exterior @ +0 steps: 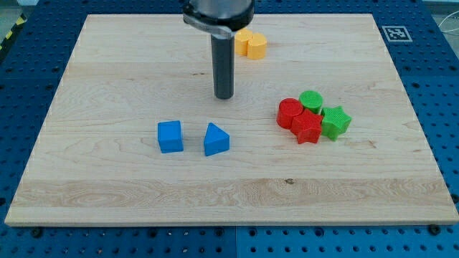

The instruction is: Move your arm towards green circle

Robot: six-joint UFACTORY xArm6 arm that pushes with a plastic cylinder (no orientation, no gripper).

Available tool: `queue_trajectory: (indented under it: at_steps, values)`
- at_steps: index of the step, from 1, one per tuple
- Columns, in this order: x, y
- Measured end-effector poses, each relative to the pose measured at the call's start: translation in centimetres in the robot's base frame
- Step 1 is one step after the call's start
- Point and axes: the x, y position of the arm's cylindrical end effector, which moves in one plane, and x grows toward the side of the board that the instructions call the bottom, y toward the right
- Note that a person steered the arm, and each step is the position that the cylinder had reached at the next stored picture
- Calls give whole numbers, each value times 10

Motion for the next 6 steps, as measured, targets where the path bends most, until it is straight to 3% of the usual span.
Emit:
queue_trajectory:
  at_steps: [2,4,6]
  values:
    - [-41,76]
    - [-41,147]
    - [1,119]
